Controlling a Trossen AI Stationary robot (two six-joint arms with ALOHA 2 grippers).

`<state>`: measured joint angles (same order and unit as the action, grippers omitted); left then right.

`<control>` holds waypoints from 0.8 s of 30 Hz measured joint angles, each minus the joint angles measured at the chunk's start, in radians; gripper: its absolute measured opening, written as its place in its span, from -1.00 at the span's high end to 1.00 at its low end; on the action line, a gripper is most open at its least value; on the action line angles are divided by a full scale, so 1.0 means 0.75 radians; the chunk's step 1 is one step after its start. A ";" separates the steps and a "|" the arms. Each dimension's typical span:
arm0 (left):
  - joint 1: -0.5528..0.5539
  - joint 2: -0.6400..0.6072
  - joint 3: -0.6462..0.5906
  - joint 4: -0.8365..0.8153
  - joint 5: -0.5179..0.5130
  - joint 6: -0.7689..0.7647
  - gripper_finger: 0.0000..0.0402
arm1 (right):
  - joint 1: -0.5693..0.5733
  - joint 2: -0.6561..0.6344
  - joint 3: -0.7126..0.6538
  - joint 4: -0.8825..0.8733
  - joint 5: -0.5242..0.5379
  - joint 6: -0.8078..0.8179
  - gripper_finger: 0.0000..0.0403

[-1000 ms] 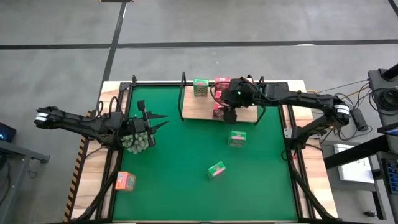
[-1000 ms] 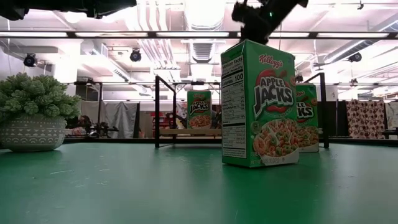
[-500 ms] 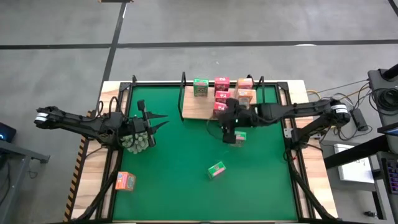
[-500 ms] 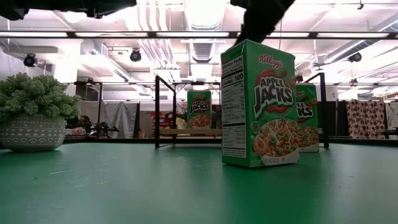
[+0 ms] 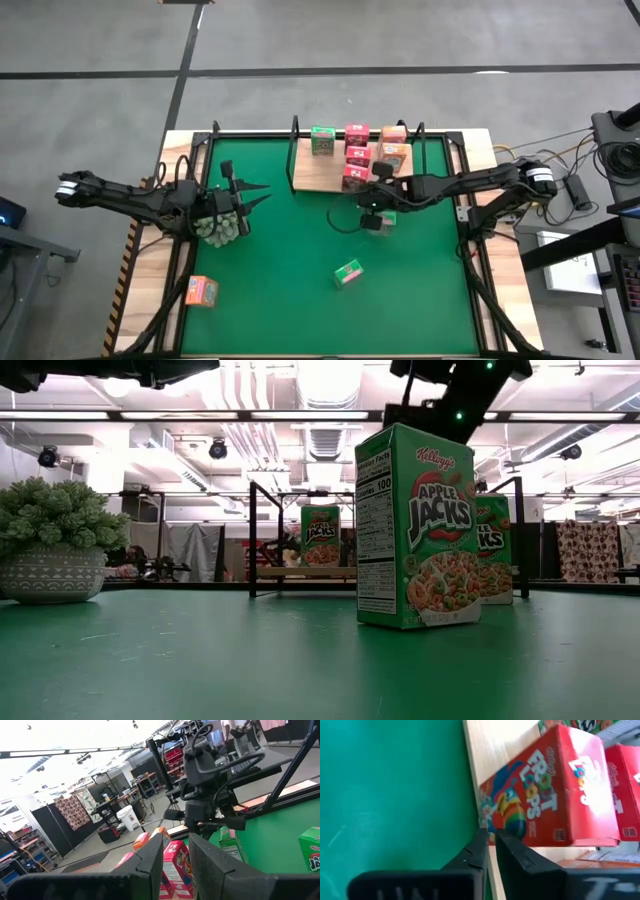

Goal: Stack cereal on shelf
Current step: Put the red cereal box on the shelf aligned with the other red cereal boxes

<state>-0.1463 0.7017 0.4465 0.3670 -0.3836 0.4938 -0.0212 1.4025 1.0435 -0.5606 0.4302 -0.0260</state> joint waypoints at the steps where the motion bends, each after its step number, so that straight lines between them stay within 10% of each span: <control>1: 0.000 0.000 0.000 0.001 0.000 0.000 0.62 | -0.007 0.000 -0.001 0.001 0.000 0.000 0.91; 24: 0.000 0.000 0.000 0.002 0.000 -0.001 0.62 | -0.079 0.000 -0.002 0.006 0.025 -0.056 0.96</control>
<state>-0.1462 0.7017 0.4465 0.3683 -0.3836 0.4934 -0.0802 1.4025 1.0424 -0.5564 0.4488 -0.0681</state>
